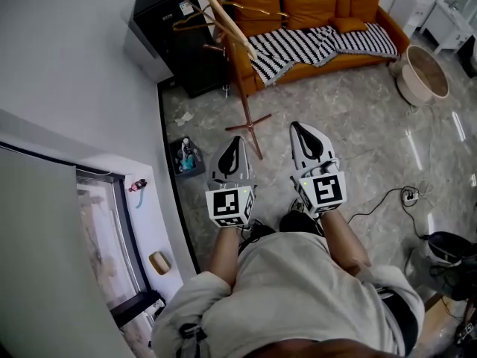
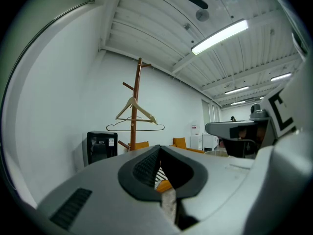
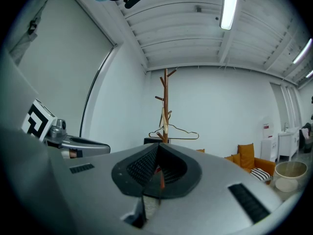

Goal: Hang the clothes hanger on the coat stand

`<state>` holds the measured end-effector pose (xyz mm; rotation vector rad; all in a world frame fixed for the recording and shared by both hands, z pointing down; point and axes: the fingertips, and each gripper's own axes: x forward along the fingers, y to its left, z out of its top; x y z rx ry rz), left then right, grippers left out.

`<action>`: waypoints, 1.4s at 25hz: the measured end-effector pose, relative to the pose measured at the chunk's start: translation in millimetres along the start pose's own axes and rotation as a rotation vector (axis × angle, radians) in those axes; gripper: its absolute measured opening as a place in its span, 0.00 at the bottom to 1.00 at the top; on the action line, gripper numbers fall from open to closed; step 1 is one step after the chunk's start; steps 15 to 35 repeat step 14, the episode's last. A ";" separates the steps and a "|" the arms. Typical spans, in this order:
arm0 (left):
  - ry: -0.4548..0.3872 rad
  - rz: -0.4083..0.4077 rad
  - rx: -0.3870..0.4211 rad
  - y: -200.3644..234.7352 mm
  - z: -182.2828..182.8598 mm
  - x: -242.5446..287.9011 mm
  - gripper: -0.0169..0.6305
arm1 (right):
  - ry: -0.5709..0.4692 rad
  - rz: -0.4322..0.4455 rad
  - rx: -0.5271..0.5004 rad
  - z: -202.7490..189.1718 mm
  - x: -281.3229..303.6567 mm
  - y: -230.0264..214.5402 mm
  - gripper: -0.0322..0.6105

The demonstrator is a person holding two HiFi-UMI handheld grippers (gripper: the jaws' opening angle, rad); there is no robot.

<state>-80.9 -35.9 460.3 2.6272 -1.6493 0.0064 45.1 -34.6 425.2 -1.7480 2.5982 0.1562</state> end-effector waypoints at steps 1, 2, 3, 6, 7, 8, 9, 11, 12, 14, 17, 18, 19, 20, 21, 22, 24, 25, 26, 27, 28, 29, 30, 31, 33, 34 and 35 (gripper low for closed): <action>0.001 -0.002 -0.001 0.5 -0.1 0.2 0.04 | 0.001 0.001 -0.001 0.0 0.8 0.8 0.06; 0.001 -0.004 -0.001 0.9 -0.2 0.5 0.04 | 0.001 0.003 -0.002 0.1 1.4 1.7 0.06; 0.002 -0.005 0.000 1.2 -0.5 0.8 0.04 | 0.000 0.005 -0.002 0.0 1.8 2.5 0.06; 0.001 -0.008 0.000 2.1 -0.9 2.8 0.04 | 0.002 0.005 -0.003 -0.7 3.7 2.7 0.06; 0.001 -0.009 0.001 2.6 -0.5 3.9 0.04 | 0.003 0.004 -0.002 -0.6 4.9 2.3 0.06; 0.000 -0.009 0.001 3.1 0.1 5.0 0.04 | 0.003 0.005 -0.003 -0.4 6.3 2.3 0.06; -0.001 -0.009 0.001 3.7 0.6 6.3 0.04 | 0.002 0.009 -0.005 0.0 7.6 2.5 0.06; -0.002 -0.008 0.001 4.6 1.3 9.0 0.04 | 0.001 0.015 -0.009 0.1 10.1 2.1 0.06; -0.001 -0.007 0.001 5.1 1.2 10.3 0.04 | 0.001 0.016 -0.010 0.1 11.2 1.4 0.06; 0.001 -0.004 0.000 6.0 0.9 12.7 0.04 | 0.002 0.017 -0.010 -0.1 13.3 -0.2 0.06; 0.001 -0.004 0.000 6.0 0.9 12.7 0.04 | 0.002 0.017 -0.010 -0.1 13.3 -0.2 0.06; 0.001 -0.004 0.000 6.0 0.9 12.7 0.04 | 0.002 0.017 -0.010 -0.1 13.3 -0.2 0.06; 0.001 -0.004 0.000 6.0 0.9 12.7 0.04 | 0.002 0.017 -0.010 -0.1 13.3 -0.2 0.06; 0.001 -0.004 0.000 6.0 0.9 12.7 0.04 | 0.002 0.017 -0.010 -0.1 13.3 -0.2 0.06; 0.001 -0.004 0.000 6.0 0.9 12.7 0.04 | 0.002 0.017 -0.010 -0.1 13.3 -0.2 0.06; 0.001 -0.004 0.000 6.0 0.9 12.7 0.04 | 0.002 0.017 -0.010 -0.1 13.3 -0.2 0.06; 0.001 -0.004 0.000 6.0 0.9 12.7 0.04 | 0.002 0.017 -0.010 -0.1 13.3 -0.2 0.06; 0.001 -0.004 0.000 6.0 0.9 12.7 0.04 | 0.002 0.017 -0.010 -0.1 13.3 -0.2 0.06; 0.001 -0.004 0.000 6.0 0.9 12.7 0.04 | 0.002 0.017 -0.010 -0.1 13.3 -0.2 0.06; 0.001 -0.004 0.000 6.0 0.9 12.7 0.04 | 0.002 0.017 -0.010 -0.1 13.3 -0.2 0.06; 0.001 -0.004 0.000 6.0 0.9 12.7 0.04 | 0.002 0.017 -0.010 -0.1 13.3 -0.2 0.06; 0.001 -0.004 0.000 6.0 0.9 12.7 0.04 | 0.002 0.017 -0.010 -0.1 13.3 -0.2 0.06; 0.001 -0.004 0.000 6.0 0.9 12.7 0.04 | 0.002 0.017 -0.010 -0.1 13.3 -0.2 0.06; 0.001 -0.004 0.000 6.0 0.9 12.7 0.04 | 0.002 0.017 -0.010 -0.1 13.3 -0.2 0.06; 0.001 -0.004 0.000 6.0 0.9 12.7 0.04 | 0.002 0.017 -0.010 -0.1 13.3 -0.2 0.06; 0.001 -0.004 0.000 6.0 0.9 12.7 0.04 | 0.002 0.017 -0.010 -0.1 13.3 -0.2 0.06; 0.001 -0.004 0.000 6.0 0.9 12.7 0.04 | 0.002 0.017 -0.010 -0.1 13.3 -0.2 0.06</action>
